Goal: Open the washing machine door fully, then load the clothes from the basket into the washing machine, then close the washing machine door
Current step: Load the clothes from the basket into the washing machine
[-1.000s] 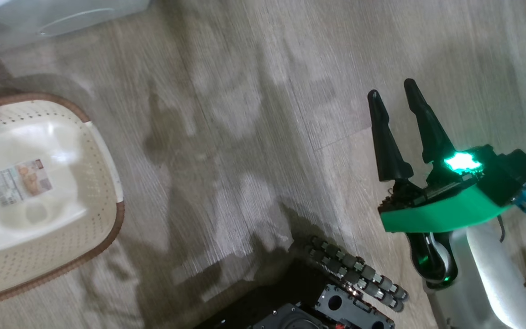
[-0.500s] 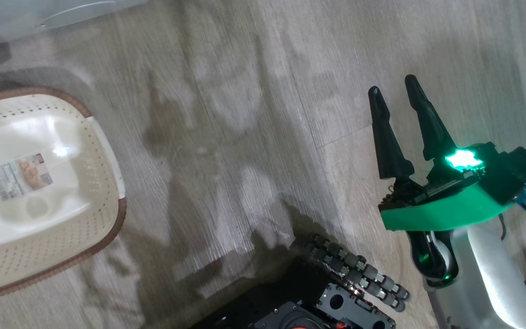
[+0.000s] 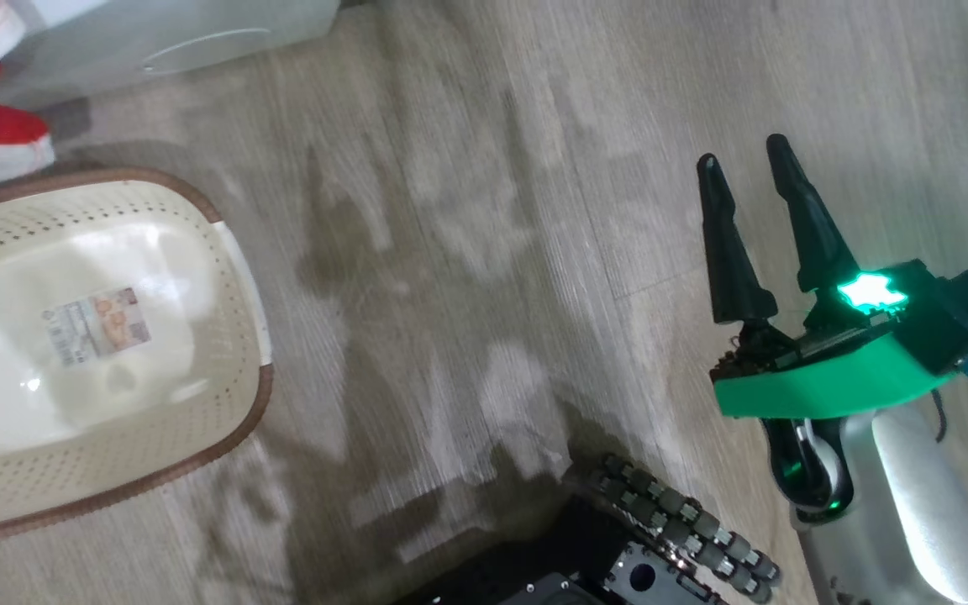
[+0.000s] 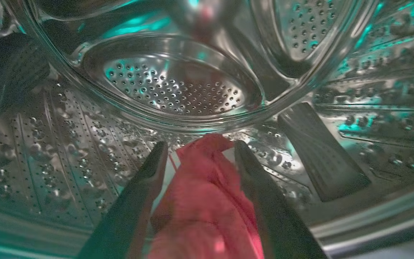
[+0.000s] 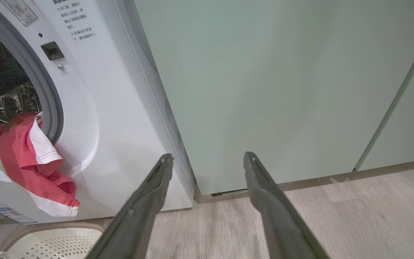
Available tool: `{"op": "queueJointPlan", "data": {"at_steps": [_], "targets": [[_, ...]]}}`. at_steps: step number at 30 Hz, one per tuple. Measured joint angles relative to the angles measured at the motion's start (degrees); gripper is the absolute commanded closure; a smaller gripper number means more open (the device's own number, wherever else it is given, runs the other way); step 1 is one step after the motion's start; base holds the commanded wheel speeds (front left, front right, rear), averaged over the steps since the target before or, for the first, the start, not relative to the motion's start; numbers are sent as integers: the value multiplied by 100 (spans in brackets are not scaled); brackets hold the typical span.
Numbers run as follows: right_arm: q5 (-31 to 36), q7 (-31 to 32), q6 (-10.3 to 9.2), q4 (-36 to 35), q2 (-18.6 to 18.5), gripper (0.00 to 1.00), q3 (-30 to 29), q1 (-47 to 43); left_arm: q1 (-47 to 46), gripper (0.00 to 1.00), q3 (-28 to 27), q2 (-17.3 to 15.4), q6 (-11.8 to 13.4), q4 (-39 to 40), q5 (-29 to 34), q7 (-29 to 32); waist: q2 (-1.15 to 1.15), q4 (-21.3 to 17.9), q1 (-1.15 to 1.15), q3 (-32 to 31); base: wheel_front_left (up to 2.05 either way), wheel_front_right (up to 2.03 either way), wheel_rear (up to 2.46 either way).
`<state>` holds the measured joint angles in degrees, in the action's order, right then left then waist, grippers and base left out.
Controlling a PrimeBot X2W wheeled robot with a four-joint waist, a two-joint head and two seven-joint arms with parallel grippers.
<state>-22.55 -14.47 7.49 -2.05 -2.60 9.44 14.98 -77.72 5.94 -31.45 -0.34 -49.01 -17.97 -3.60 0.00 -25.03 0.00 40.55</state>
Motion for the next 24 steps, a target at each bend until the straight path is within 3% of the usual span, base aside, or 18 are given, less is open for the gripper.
{"op": "queueJointPlan", "data": {"at_steps": [6, 12, 17, 24], "targets": [[144, 0, 0, 5, 0, 0, -155, -27, 436, 0, 44, 243, 90, 191, -114, -236, 0, 194, 0, -195, 0, 0, 0], [318, 0, 0, 13, -1, 0, -272, -45, 1201, 0, 100, 543, 276, 942, -171, -633, 0, 423, 0, -452, 0, 0, 0], [506, 0, 0, 46, -1, 0, -375, -142, 2159, 0, 135, 814, 531, 2092, -237, -816, 0, 684, 0, -688, 0, 0, 0], [758, 0, 0, 130, -2, 0, -469, -222, 3918, 0, 64, 1068, 1092, 3898, -323, -948, 0, 1091, 0, -1012, 0, 0, 0]]}}
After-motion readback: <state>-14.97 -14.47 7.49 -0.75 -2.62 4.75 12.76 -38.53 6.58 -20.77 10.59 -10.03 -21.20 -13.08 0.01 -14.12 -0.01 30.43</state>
